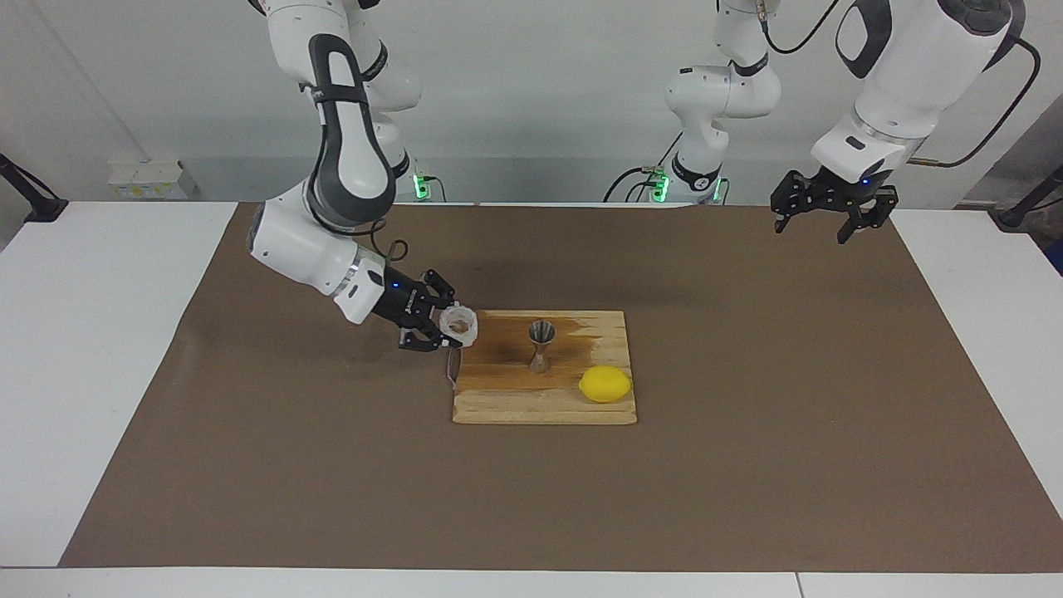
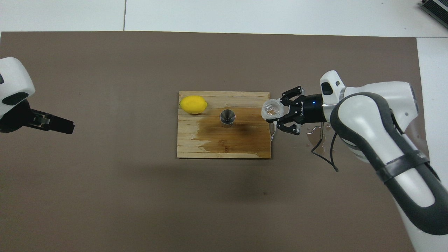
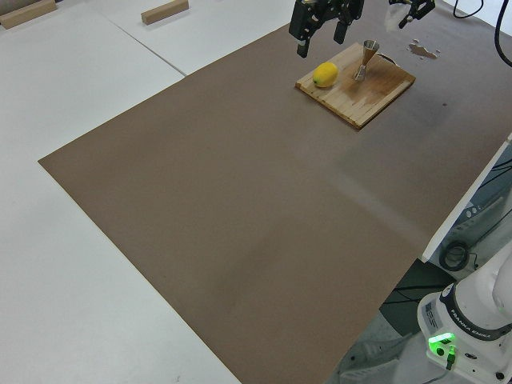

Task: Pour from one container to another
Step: 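Carry the white cup with the right gripper above the metal cup, then tilt the white cup with the right gripper over the metal cup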

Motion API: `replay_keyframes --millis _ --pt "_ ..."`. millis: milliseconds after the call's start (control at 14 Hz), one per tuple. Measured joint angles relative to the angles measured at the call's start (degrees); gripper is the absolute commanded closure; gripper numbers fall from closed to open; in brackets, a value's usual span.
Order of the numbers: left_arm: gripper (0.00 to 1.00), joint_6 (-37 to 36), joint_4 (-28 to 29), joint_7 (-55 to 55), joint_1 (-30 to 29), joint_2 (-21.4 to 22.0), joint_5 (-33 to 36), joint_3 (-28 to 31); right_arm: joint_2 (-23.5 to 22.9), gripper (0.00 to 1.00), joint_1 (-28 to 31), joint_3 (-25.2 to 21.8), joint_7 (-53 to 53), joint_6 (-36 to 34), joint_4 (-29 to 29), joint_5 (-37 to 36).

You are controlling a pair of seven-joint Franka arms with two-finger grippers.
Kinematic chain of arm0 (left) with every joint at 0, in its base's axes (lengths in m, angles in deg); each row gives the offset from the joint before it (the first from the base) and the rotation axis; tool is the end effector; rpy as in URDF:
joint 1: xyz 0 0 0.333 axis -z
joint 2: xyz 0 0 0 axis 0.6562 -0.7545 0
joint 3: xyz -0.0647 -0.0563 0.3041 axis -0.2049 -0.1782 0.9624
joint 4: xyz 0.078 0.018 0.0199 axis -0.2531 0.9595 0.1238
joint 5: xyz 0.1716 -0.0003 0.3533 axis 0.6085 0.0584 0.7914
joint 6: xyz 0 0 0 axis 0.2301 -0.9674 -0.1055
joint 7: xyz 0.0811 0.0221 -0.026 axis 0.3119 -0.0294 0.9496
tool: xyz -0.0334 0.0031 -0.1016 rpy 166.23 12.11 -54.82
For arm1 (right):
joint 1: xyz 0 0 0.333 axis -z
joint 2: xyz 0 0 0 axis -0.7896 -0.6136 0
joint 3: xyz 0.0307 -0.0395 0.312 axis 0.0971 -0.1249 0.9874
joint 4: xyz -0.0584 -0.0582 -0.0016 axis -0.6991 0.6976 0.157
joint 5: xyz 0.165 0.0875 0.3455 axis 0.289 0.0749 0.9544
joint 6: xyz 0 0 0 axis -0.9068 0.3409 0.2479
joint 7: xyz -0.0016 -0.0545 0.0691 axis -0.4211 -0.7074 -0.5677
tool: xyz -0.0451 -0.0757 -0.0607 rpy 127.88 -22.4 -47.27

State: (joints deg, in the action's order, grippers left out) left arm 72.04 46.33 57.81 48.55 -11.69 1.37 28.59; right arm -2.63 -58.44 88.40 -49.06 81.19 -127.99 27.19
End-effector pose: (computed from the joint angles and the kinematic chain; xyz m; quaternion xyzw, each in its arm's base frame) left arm 0.5305 -0.0567 0.6039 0.9903 -0.1382 -0.0122 0.0046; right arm 0.5910 0.1502 0.3895 -0.7384 -0.5654 -0.2504 0.2690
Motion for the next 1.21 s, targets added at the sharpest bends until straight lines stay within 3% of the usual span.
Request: replay_keyframes --millis 357,714,1214 --pt "0.00 0.0 0.0 0.0 -0.1 0.0 0.0 0.2 -0.4 0.84 -7.7 0.0 17.7 3.5 5.4 -12.1" --pt "0.00 0.0 0.0 0.0 -0.1 0.0 0.0 0.2 -1.8 0.85 -12.2 0.0 31.7 4.5 8.1 -31.4" --pt "0.00 0.0 0.0 0.0 -0.1 0.0 0.0 0.2 -2.3 0.85 -14.8 0.0 33.9 4.7 8.5 -42.2"
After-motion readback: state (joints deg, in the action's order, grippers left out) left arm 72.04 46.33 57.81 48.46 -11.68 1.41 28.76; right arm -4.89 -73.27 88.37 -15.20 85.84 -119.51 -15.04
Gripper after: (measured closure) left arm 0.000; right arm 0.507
